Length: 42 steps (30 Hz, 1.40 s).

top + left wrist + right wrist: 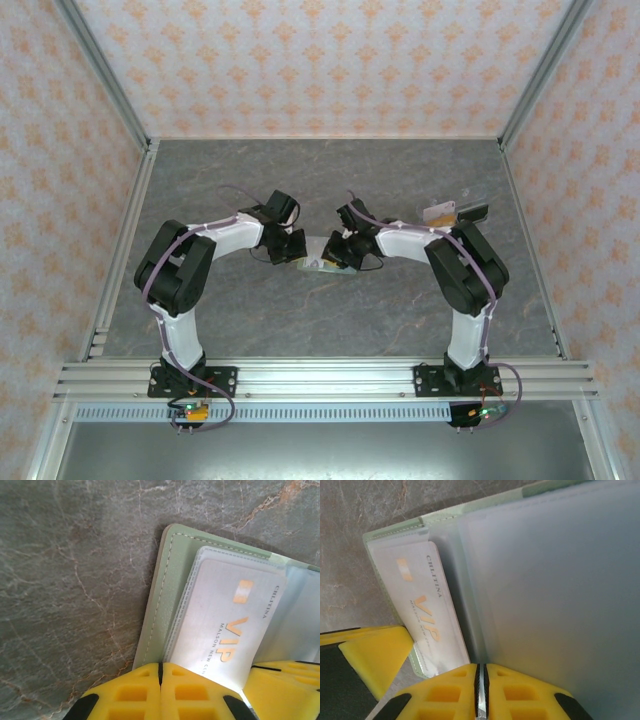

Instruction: Take the credit cards out of the card holder

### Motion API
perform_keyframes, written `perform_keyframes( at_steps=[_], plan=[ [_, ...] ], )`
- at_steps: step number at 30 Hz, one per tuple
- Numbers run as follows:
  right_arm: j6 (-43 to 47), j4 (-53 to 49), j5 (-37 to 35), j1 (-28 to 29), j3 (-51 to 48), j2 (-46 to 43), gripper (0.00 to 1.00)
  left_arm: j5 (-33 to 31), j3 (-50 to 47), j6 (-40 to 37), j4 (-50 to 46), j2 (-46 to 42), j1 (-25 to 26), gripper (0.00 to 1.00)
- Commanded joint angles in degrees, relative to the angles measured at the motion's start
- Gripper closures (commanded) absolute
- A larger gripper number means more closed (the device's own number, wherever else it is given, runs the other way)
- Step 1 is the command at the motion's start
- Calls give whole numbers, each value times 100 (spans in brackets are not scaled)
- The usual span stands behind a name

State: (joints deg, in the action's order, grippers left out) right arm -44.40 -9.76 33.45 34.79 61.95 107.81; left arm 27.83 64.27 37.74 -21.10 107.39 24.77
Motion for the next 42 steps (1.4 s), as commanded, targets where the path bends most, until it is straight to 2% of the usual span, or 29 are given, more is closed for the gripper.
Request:
perform_keyframes(
  at_steps=[1, 15, 26, 42],
  plan=[
    [-35, 84, -112, -51, -200, -190, 86, -423, -276, 74, -193, 167, 27, 97],
    [146, 1002, 327, -120, -598, -245, 83, -437, -327, 58, -194, 166, 27, 100],
    [161, 1908, 310, -265, -1188, -526, 80, -463, -320, 41, -223, 167, 27, 100],
    [299, 2127, 802, -278, -956, -48, 81, -406, -333, 23, -201, 168, 28, 100]
  ],
)
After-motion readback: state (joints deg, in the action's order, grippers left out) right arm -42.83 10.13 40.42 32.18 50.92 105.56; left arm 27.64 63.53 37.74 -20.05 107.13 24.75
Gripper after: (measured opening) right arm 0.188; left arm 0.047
